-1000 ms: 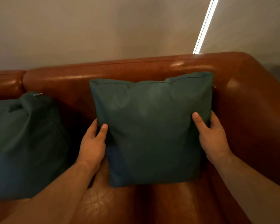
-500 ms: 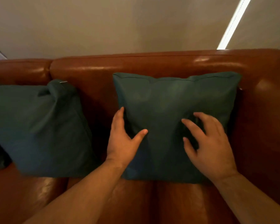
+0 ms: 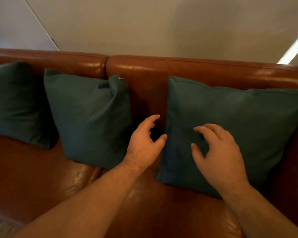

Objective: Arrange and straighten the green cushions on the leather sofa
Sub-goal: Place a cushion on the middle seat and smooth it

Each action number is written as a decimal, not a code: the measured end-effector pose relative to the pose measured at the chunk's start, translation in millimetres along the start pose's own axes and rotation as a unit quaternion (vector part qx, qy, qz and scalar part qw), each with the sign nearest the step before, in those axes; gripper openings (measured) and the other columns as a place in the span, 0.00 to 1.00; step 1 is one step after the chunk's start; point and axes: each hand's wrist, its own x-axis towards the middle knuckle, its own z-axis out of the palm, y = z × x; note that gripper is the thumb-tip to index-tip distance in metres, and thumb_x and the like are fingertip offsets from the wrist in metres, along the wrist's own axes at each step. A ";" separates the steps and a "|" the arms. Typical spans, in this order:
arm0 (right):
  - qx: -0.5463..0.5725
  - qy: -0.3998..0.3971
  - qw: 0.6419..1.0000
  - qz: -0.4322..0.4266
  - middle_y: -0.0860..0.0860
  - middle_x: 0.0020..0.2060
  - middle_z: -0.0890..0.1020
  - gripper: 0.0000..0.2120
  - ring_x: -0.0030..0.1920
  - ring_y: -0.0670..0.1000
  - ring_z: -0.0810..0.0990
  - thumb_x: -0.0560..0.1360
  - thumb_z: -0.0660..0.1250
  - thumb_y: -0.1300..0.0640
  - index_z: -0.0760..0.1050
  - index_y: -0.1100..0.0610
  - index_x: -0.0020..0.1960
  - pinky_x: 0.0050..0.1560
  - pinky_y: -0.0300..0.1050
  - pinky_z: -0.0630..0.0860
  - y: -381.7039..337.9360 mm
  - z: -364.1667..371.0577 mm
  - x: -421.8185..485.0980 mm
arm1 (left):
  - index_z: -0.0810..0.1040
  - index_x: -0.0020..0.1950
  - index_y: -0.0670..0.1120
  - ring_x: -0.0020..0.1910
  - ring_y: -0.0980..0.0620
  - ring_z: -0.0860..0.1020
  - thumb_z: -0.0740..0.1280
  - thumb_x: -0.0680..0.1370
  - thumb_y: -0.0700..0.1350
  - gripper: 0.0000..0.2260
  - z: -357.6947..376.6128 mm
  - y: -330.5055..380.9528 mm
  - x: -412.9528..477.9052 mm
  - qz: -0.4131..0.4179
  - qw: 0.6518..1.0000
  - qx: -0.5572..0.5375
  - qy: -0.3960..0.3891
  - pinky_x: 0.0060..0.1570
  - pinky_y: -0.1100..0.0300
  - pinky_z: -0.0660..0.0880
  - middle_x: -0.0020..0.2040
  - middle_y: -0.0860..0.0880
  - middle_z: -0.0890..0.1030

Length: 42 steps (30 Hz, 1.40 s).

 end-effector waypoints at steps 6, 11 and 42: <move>0.090 -0.039 0.995 -0.013 0.43 0.68 0.77 0.23 0.68 0.49 0.76 0.77 0.74 0.47 0.77 0.46 0.70 0.67 0.47 0.74 -93.3 48.3 13.5 | 0.76 0.67 0.60 0.68 0.62 0.78 0.75 0.78 0.37 0.24 -109.4 -34.6 -19.5 0.023 0.996 -0.057 0.060 0.68 0.61 0.76 0.67 0.55 0.80; 0.099 -0.061 0.993 0.004 0.40 0.71 0.73 0.27 0.70 0.46 0.73 0.77 0.73 0.41 0.72 0.44 0.74 0.68 0.44 0.73 -180.3 93.4 12.8 | 0.76 0.64 0.61 0.65 0.59 0.79 0.75 0.78 0.34 0.24 -220.7 -88.2 -21.3 -0.012 0.989 -0.091 0.120 0.65 0.56 0.78 0.64 0.59 0.81; 0.379 0.000 0.886 0.266 0.34 0.62 0.81 0.26 0.66 0.44 0.80 0.64 0.74 0.25 0.72 0.26 0.59 0.69 0.56 0.78 -216.9 229.6 26.4 | 0.61 0.84 0.47 0.63 0.59 0.80 0.76 0.79 0.46 0.38 -311.3 -223.1 83.0 -0.165 0.968 -0.187 0.009 0.71 0.51 0.75 0.74 0.53 0.75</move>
